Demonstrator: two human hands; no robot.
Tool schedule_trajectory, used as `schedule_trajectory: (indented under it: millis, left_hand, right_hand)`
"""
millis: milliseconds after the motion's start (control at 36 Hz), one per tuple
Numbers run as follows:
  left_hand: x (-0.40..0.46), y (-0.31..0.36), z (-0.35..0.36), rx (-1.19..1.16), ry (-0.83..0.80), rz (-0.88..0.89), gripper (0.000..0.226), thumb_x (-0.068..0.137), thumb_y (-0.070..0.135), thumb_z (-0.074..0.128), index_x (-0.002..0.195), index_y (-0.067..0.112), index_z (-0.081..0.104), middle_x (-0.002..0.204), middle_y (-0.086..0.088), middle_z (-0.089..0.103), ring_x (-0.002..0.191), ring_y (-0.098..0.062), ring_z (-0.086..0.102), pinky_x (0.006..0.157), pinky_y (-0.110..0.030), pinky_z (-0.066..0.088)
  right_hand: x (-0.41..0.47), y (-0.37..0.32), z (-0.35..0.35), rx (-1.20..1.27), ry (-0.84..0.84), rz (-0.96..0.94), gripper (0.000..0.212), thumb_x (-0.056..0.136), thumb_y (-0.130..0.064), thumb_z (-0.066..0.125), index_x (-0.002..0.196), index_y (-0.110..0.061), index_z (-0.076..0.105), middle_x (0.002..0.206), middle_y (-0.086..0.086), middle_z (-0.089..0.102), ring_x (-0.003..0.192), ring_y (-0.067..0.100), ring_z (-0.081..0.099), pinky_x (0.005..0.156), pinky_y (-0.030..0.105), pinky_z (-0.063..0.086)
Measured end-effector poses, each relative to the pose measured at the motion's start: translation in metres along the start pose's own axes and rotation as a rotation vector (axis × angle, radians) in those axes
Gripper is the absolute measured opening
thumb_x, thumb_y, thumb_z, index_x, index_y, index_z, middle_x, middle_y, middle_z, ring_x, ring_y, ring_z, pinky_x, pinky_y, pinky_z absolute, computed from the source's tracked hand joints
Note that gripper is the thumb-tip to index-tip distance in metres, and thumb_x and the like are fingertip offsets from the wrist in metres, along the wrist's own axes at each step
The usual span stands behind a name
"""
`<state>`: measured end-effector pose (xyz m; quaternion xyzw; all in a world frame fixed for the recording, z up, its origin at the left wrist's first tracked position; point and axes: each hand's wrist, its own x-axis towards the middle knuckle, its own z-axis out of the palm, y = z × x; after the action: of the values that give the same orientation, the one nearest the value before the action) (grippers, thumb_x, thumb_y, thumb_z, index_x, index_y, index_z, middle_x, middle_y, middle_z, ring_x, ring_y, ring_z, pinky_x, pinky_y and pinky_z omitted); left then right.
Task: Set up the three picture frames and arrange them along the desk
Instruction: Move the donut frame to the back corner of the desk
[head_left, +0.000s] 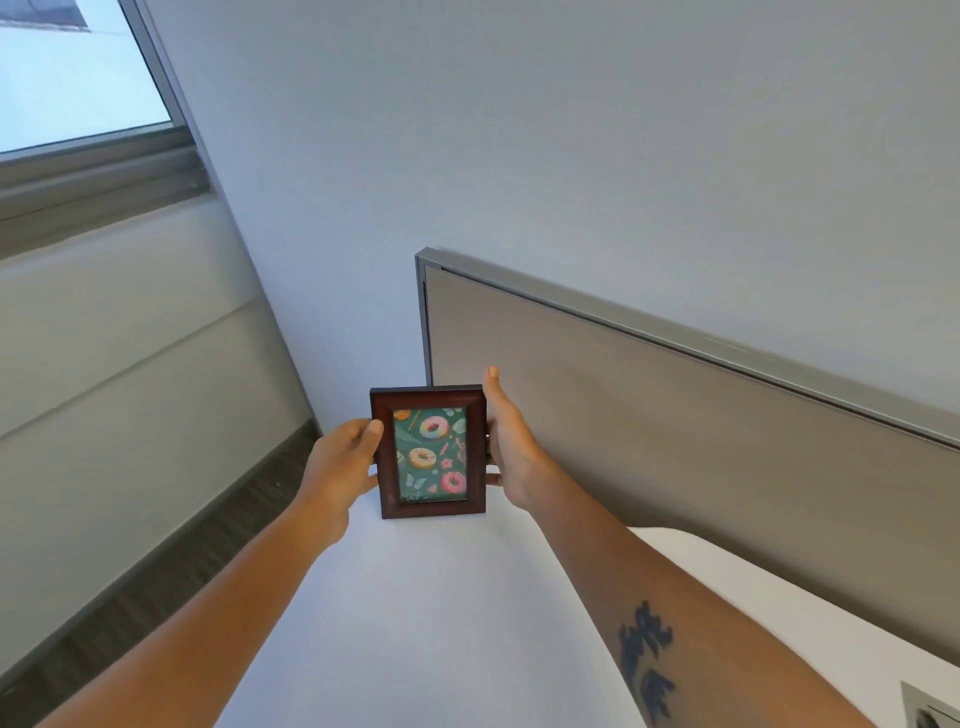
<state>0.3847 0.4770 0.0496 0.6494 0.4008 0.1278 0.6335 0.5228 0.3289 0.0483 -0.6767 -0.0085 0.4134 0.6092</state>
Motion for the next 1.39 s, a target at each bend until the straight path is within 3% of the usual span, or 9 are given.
schedule_trajectory:
  millis: [167,333,556,694,778,917,1056,1222,1389]
  left_hand:
    - [0.009,-0.004,-0.002,-0.007,0.015,-0.015,0.031,0.105,0.039,0.054,0.120,0.016,0.068,0.116,-0.005,0.076,0.116,-0.026,0.069,0.108,-0.057,0.052]
    - [0.013,-0.006,-0.002,0.007,0.018,-0.014,0.034,0.105,0.040,0.054,0.123,0.015,0.067,0.118,-0.005,0.075,0.117,-0.026,0.069,0.105,-0.056,0.054]
    - [0.013,-0.009,-0.001,0.029,0.023,-0.006,0.036,0.105,0.039,0.052,0.129,0.014,0.063,0.122,-0.006,0.072,0.121,-0.028,0.066,0.108,-0.057,0.052]
    - [0.012,-0.013,0.000,0.182,0.064,0.050,0.047,0.105,0.045,0.051,0.143,0.018,0.053,0.140,-0.006,0.064,0.129,-0.024,0.060,0.107,-0.045,0.051]
    - [0.005,-0.028,-0.001,0.279,0.065,0.117,0.057,0.105,0.050,0.050,0.153,0.021,0.042,0.151,-0.004,0.056,0.128,-0.017,0.055,0.103,-0.038,0.046]
    - [-0.020,-0.059,-0.004,0.587,0.120,0.218,0.080,0.098,0.059,0.051,0.163,0.022,0.022,0.172,-0.005,0.025,0.158,-0.030,0.026,0.123,-0.056,0.030]
    - [-0.073,-0.087,-0.014,0.859,0.139,0.387,0.086,0.098,0.065,0.043,0.165,0.021,0.014,0.176,-0.002,0.007,0.162,-0.029,0.008,0.126,-0.056,0.014]
    - [-0.151,-0.109,-0.021,1.004,0.037,0.422,0.096,0.092,0.075,0.030,0.167,0.023,-0.001,0.173,0.001,-0.019,0.161,-0.027,-0.008,0.128,-0.057,0.005]
    - [-0.227,-0.118,-0.022,1.065,-0.032,0.456,0.099,0.087,0.084,0.004,0.165,0.025,-0.010,0.170,0.002,-0.026,0.159,-0.024,-0.017,0.129,-0.056,-0.001]
  right_hand:
    - [0.011,0.003,0.002,-0.008,-0.001,0.007,0.101,0.070,-0.108,0.040,0.119,-0.029,0.080,0.117,0.001,0.084,0.117,0.023,0.074,0.100,0.046,0.051]
    - [0.018,0.003,0.002,-0.032,-0.021,0.034,0.106,0.065,-0.110,0.041,0.120,-0.027,0.078,0.117,0.002,0.083,0.115,0.020,0.073,0.076,0.037,0.048]
    - [0.012,0.001,0.002,-0.074,-0.018,0.029,0.108,0.072,-0.109,0.032,0.129,-0.027,0.075,0.129,0.005,0.078,0.125,0.026,0.070,0.117,0.055,0.044]
    - [-0.004,0.006,0.000,-0.124,0.029,-0.078,0.087,0.097,-0.088,0.016,0.137,-0.030,0.067,0.125,-0.001,0.072,0.105,0.014,0.066,0.101,0.039,0.040]
    - [-0.019,0.029,-0.006,-0.395,0.149,-0.230,0.072,0.104,-0.078,0.021,0.142,-0.032,0.062,0.151,-0.001,0.063,0.131,0.019,0.062,0.120,0.046,0.037]
    - [-0.053,0.082,-0.033,-0.982,0.391,-0.508,0.062,0.112,-0.056,0.036,0.158,-0.015,0.050,0.166,0.006,0.049,0.157,0.026,0.039,0.129,0.052,0.029]
    - [-0.101,0.118,-0.051,-1.310,0.399,-0.512,0.075,0.110,-0.061,0.024,0.172,-0.019,0.024,0.183,0.007,0.011,0.170,0.027,0.004,0.137,0.057,0.005]
    - [-0.168,0.147,-0.061,-1.437,0.426,-0.508,0.083,0.106,-0.064,0.011,0.175,-0.018,0.007,0.183,0.005,-0.012,0.169,0.027,-0.012,0.136,0.058,-0.004]
    - [-0.243,0.179,-0.063,-1.405,0.481,-0.498,0.082,0.108,-0.061,0.020,0.174,-0.013,0.012,0.183,0.005,-0.009,0.169,0.026,-0.010,0.136,0.054,-0.007]
